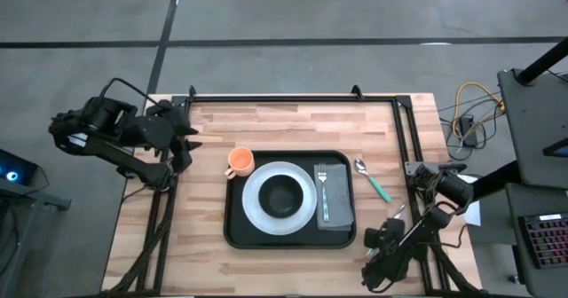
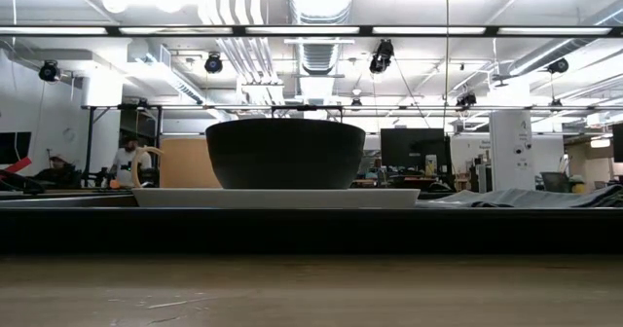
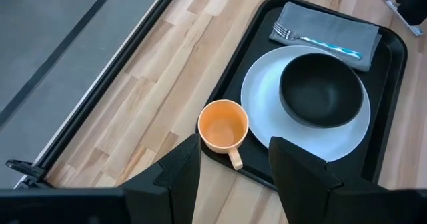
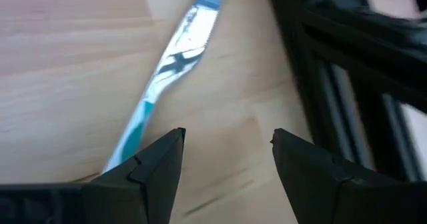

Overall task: Set up tray
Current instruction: Put the blue patterned knife on top of the gray napkin to the right of the blue patterned fork

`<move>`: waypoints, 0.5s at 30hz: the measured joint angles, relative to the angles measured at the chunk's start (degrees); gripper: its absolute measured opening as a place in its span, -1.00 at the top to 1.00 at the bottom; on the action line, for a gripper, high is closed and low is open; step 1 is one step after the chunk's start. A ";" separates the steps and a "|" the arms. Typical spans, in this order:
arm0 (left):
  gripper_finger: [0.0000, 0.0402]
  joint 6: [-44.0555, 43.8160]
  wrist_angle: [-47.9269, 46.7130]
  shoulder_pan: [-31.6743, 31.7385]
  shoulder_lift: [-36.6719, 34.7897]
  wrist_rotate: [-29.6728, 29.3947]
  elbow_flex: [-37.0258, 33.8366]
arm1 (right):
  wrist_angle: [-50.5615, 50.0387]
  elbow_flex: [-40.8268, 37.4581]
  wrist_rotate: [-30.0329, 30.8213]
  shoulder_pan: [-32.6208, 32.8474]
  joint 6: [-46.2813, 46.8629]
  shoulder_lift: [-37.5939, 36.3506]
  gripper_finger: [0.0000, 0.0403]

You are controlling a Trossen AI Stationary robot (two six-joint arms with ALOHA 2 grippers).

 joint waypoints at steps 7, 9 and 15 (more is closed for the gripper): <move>0.21 0.00 0.18 -0.02 1.48 0.08 0.00 | 0.77 -0.88 1.98 0.00 -0.25 -0.07 -0.09; 0.21 0.00 0.15 -0.01 1.86 0.17 0.00 | 0.81 -0.95 2.97 0.00 -0.30 -0.07 -0.09; 0.21 0.00 0.15 -0.02 2.61 0.31 0.00 | 1.33 -0.98 5.79 -0.13 -0.55 -0.07 -0.09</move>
